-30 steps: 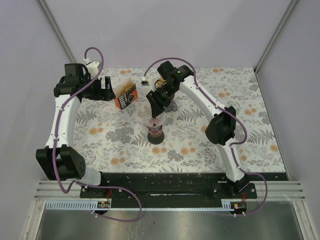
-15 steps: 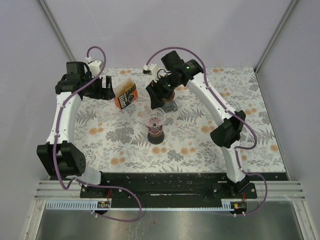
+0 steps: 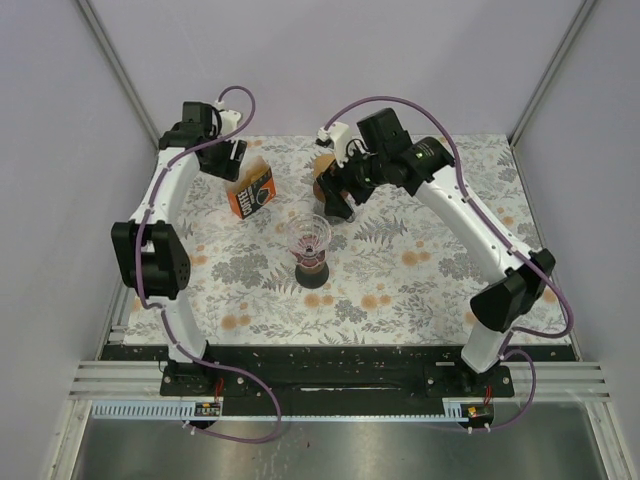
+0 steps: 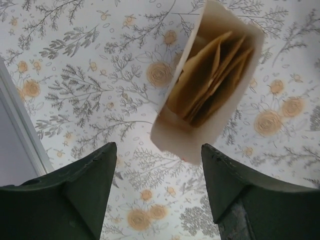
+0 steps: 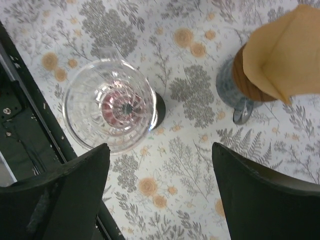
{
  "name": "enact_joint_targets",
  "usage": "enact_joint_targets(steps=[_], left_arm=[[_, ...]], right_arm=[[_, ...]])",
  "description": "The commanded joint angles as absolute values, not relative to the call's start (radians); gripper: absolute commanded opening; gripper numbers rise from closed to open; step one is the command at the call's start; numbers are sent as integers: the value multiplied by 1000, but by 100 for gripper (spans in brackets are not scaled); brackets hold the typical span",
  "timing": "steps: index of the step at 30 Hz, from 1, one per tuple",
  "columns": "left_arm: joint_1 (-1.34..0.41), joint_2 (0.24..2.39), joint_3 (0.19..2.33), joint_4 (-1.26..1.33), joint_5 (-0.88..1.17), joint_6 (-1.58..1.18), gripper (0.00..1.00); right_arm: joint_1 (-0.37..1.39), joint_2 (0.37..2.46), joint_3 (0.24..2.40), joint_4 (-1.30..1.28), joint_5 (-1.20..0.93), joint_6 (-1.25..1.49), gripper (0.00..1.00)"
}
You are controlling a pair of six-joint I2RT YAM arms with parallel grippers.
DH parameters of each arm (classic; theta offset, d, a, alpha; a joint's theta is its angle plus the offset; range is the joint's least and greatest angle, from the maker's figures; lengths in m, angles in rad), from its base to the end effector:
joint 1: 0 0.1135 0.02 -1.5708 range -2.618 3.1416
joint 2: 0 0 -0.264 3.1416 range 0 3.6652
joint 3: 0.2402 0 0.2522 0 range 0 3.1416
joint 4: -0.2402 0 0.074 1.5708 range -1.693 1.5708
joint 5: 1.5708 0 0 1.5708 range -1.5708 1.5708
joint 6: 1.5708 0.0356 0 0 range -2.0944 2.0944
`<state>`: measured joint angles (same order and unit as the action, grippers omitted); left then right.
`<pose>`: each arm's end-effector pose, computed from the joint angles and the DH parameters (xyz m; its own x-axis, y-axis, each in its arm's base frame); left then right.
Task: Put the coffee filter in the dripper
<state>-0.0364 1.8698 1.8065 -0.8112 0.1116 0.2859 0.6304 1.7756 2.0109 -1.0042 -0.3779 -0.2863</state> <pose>0.4158 -0.0191 0.3263 -0.7053 0.3061 -0.6394 0.3194 0.9424 0.0989 0.2951 0.2316 0.4130 -0.3236 -0.5611 -0.7619 -0.8897 0.4545 0.0432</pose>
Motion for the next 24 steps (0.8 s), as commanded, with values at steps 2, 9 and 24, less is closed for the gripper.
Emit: enact_joint_targets(steps=[2,9,24], left_arm=[[-57,1991,1943,-772,15,334,70],[-66,2105,1993,-773,-25,350,58],[-67,1873,1821,-747,54,319,0]], right_arm=[[594,1634,1859,-836,-321,-242,91],[574,1583,1786,-811,-330,-233,92],[558,1608,1844,-715,-325,-100,84]])
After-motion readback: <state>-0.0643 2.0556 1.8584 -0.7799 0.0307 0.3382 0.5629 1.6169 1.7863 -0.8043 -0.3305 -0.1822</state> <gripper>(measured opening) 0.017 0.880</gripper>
